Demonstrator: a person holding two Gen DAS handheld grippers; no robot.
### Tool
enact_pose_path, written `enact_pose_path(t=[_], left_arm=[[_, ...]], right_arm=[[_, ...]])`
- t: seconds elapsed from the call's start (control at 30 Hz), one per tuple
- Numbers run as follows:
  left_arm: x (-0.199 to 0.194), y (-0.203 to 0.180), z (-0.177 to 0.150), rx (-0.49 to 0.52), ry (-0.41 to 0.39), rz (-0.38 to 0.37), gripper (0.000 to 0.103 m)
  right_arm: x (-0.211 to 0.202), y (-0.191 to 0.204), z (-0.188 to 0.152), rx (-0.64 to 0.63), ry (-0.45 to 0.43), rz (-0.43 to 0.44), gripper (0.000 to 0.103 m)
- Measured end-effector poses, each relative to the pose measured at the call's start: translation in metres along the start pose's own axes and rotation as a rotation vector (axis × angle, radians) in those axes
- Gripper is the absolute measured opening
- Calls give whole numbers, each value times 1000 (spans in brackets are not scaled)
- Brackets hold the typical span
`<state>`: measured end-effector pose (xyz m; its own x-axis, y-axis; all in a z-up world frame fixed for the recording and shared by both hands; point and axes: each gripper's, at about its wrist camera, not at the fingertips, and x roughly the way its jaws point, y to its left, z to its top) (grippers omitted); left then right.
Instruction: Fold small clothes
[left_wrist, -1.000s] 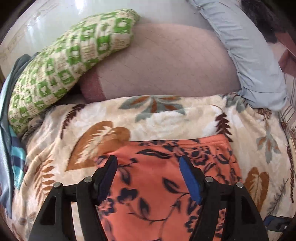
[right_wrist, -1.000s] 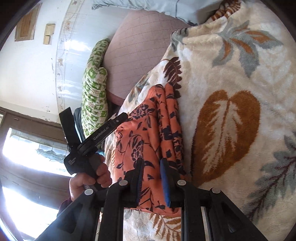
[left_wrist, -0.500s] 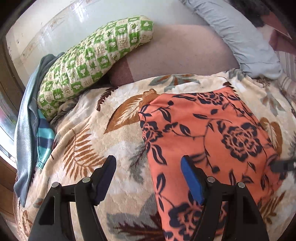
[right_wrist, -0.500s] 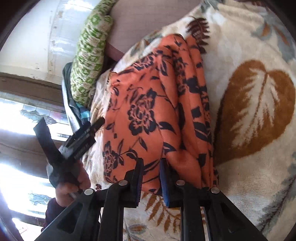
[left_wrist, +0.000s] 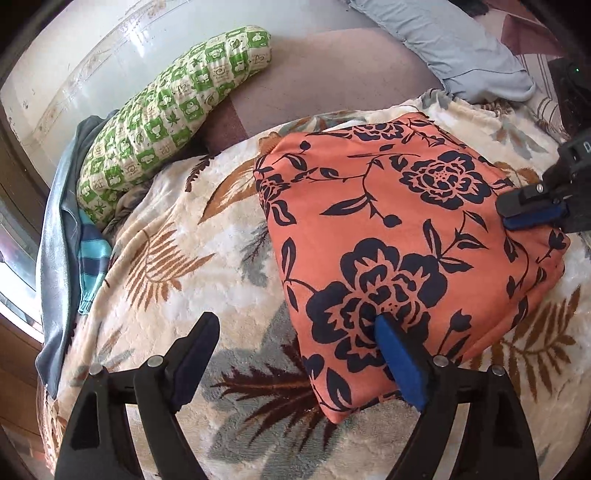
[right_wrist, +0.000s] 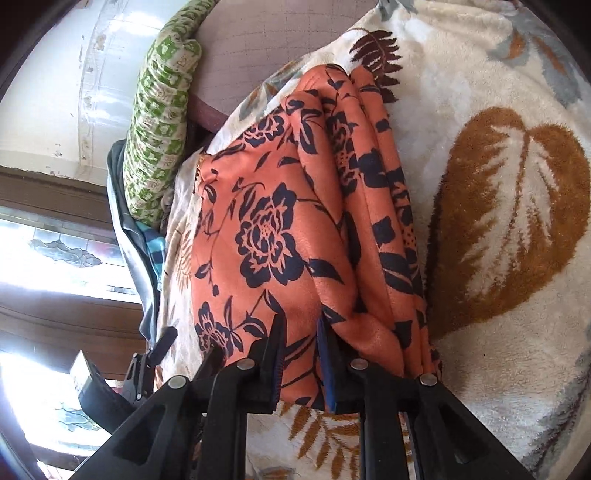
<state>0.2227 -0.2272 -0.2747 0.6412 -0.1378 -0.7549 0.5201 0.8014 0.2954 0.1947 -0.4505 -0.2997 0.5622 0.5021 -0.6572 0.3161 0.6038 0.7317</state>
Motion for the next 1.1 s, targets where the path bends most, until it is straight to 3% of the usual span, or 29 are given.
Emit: enact_pose_path(t=[0.13,0.23,0.4,0.7,1.1], left_arm=[[-5,1,2,-4,-24,5,87],[-8,-1,6,-1,-39,21,87],[-18,-7,13,10,-79,47,87],[-34,-14,32,39,-146,81,87],[-19,-18,44,45,-111,112,87]], right_arm=[[-17,12,4,-32,-90,132,22],[-22,16,5,-52,-127,106,22],[-19,3,8,-17,-105,85,22],[7,-6,5,26,4,26,20],[2,-10,9,33,-5,57,20]])
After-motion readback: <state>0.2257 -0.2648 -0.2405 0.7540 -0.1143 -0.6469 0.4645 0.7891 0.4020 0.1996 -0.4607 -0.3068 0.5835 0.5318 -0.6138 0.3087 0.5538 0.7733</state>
